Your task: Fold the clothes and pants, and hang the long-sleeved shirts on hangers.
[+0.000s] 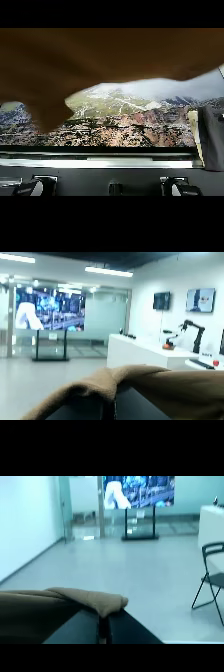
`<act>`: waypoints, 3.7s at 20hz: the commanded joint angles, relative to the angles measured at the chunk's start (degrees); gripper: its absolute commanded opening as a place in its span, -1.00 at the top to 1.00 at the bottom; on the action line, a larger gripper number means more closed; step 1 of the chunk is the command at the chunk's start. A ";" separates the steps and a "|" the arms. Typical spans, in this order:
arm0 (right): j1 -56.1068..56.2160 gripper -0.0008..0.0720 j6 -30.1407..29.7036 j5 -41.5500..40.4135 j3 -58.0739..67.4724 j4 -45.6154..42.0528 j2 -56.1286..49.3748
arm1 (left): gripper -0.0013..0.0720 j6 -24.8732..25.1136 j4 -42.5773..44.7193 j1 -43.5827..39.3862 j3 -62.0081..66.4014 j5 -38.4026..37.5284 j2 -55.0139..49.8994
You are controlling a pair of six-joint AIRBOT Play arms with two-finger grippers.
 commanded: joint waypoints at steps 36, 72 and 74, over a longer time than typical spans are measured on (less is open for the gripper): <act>-11.56 -0.71 6.05 33.81 -43.01 0.13 -39.01 | -0.48 13.49 5.22 17.92 -60.22 -26.97 -47.56; -4.00 0.88 -3.65 10.91 -4.70 -5.60 4.00 | 0.88 4.22 -2.71 12.28 -0.15 -12.98 0.24; -4.00 0.88 -3.37 9.86 -4.70 -7.54 7.28 | 0.88 2.16 1.42 12.28 -0.13 -10.67 3.96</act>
